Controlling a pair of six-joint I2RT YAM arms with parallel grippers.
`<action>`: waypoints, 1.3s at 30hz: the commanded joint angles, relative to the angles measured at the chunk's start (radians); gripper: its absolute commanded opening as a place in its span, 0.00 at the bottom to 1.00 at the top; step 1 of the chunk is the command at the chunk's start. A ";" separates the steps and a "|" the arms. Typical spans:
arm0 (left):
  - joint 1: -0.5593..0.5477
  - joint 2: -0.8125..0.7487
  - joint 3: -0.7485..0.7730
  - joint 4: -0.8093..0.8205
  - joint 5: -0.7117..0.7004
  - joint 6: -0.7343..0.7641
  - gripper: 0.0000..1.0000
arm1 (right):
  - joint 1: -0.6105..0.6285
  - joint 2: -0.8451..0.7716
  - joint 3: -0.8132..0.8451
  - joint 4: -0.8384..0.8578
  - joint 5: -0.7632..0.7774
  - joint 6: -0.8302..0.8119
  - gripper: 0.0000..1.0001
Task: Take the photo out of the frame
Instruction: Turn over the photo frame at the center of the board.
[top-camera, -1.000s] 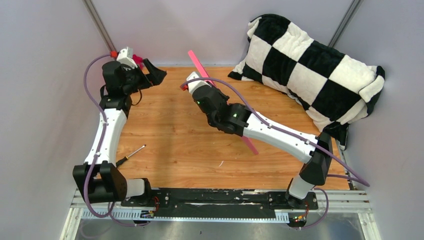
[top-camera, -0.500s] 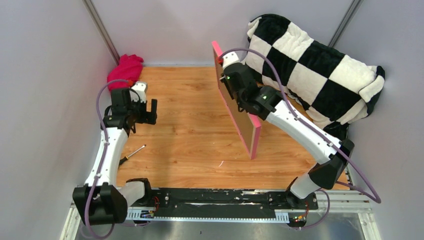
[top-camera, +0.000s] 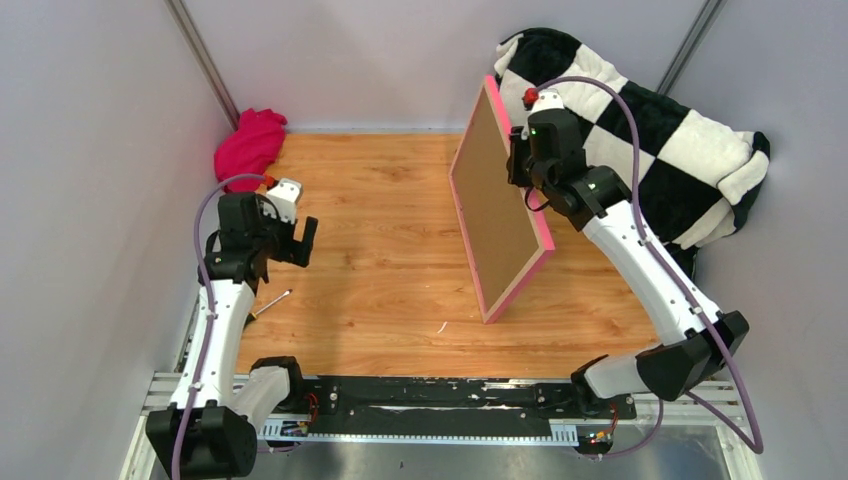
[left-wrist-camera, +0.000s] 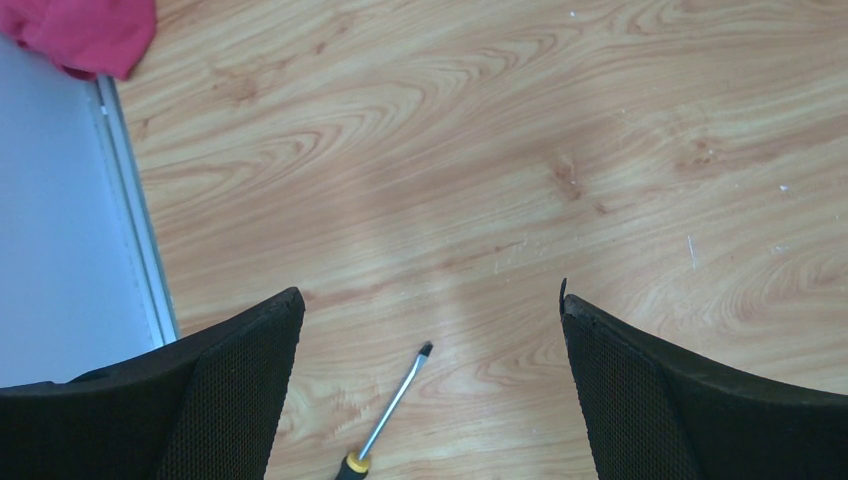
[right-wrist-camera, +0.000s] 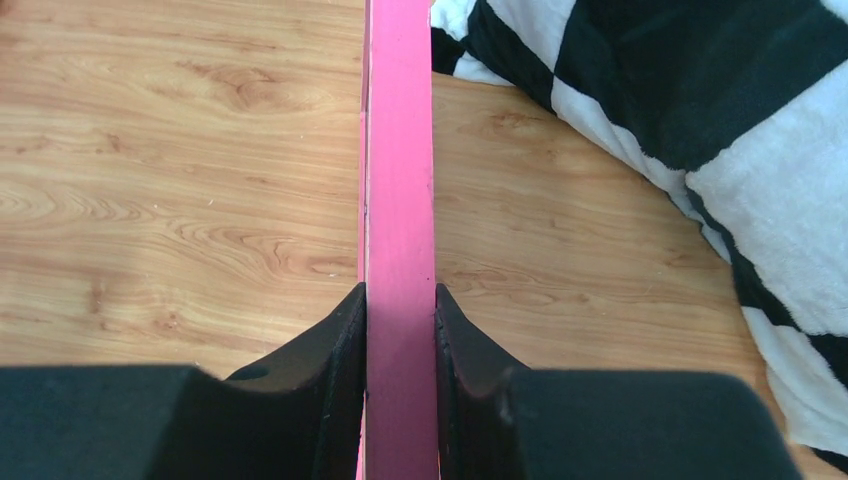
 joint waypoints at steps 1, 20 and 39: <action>0.000 -0.003 -0.027 -0.016 0.062 0.059 1.00 | -0.071 -0.039 -0.074 0.085 -0.101 0.082 0.00; 0.001 0.010 -0.156 0.072 0.034 0.027 1.00 | -0.211 -0.179 -0.383 0.309 -0.371 0.208 0.00; 0.001 0.016 -0.165 0.079 0.039 0.022 1.00 | -0.224 -0.153 -0.578 0.445 -0.423 0.386 0.00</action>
